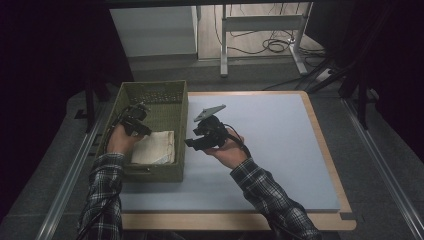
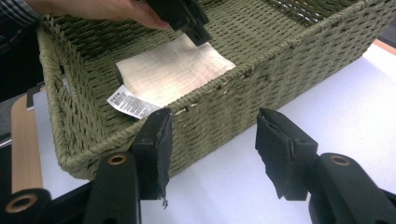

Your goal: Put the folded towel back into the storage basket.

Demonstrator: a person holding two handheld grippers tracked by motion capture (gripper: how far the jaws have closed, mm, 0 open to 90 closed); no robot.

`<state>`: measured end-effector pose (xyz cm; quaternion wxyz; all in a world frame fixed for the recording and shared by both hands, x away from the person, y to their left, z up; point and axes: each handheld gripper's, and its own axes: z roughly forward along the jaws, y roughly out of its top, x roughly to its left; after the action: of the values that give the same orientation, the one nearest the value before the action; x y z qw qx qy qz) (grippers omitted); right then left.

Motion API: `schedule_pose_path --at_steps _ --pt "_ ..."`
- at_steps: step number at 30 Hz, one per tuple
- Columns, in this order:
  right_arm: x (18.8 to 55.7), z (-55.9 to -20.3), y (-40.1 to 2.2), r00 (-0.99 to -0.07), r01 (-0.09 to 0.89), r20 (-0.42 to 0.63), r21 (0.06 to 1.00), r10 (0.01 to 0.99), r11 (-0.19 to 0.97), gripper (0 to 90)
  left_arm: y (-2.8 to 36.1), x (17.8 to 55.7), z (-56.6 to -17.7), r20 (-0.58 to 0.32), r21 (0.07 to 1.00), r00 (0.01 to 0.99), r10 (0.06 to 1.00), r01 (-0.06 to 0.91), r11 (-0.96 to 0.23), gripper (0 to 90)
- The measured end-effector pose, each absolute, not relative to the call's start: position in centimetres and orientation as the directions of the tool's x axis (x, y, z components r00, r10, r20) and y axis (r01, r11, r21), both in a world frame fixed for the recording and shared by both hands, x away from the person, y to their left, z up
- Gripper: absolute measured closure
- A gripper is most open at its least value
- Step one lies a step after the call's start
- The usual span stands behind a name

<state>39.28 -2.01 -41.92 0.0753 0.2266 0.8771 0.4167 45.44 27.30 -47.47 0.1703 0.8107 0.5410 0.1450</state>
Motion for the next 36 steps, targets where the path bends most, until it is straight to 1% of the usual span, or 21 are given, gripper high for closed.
schedule_pose_path --at_steps 2,3,6,8,11,17,21,24,31,36 --pt "39.2 -41.9 -2.3 -0.886 0.335 0.057 0.766 0.461 0.548 44.2 27.4 45.1 -46.9 0.004 0.479 0.374 0.927 0.813 -0.330 49.6" --pt "39.2 -41.9 -2.4 -0.885 0.334 0.056 0.767 0.461 0.548 43.6 27.4 45.0 -46.6 -0.012 0.497 0.375 0.927 0.806 -0.320 48.6" --pt "39.2 -42.1 -2.9 -0.884 0.337 0.060 0.768 0.463 0.544 40.8 27.3 44.5 -45.9 -0.044 0.549 0.386 0.922 0.780 -0.300 40.1" --pt "39.1 -42.3 -3.2 -0.884 0.339 0.060 0.765 0.463 0.548 37.9 27.0 44.2 -45.4 -0.052 0.585 0.402 0.914 0.754 -0.298 35.6" --pt "39.1 -42.6 -3.7 -0.882 0.342 0.060 0.764 0.468 0.548 35.8 26.5 43.7 -44.9 -0.059 0.614 0.424 0.904 0.729 -0.302 29.8" --pt "39.2 -43.2 -5.1 -0.878 0.348 0.060 0.762 0.475 0.546 30.3 25.2 42.8 -44.6 -0.050 0.650 0.462 0.885 0.688 -0.322 20.9" --pt "39.0 -43.6 -6.0 -0.879 0.345 0.051 0.753 0.474 0.560 26.3 24.4 42.2 -44.4 -0.070 0.672 0.481 0.874 0.671 -0.315 15.4" --pt "38.7 -43.9 -6.7 -0.879 0.342 0.050 0.758 0.473 0.556 23.6 23.9 41.6 -44.1 -0.072 0.688 0.495 0.866 0.653 -0.316 11.4" --pt "38.1 -44.3 -8.3 -0.879 0.332 0.037 0.763 0.475 0.555 16.9 22.4 39.9 -43.0 -0.084 0.728 0.526 0.846 0.612 -0.308 8.6" --pt "37.7 -44.8 -9.7 -0.876 0.330 0.027 0.762 0.482 0.557 12.7 21.4 38.8 -42.7 -0.098 0.744 0.534 0.840 0.600 -0.294 5.9"
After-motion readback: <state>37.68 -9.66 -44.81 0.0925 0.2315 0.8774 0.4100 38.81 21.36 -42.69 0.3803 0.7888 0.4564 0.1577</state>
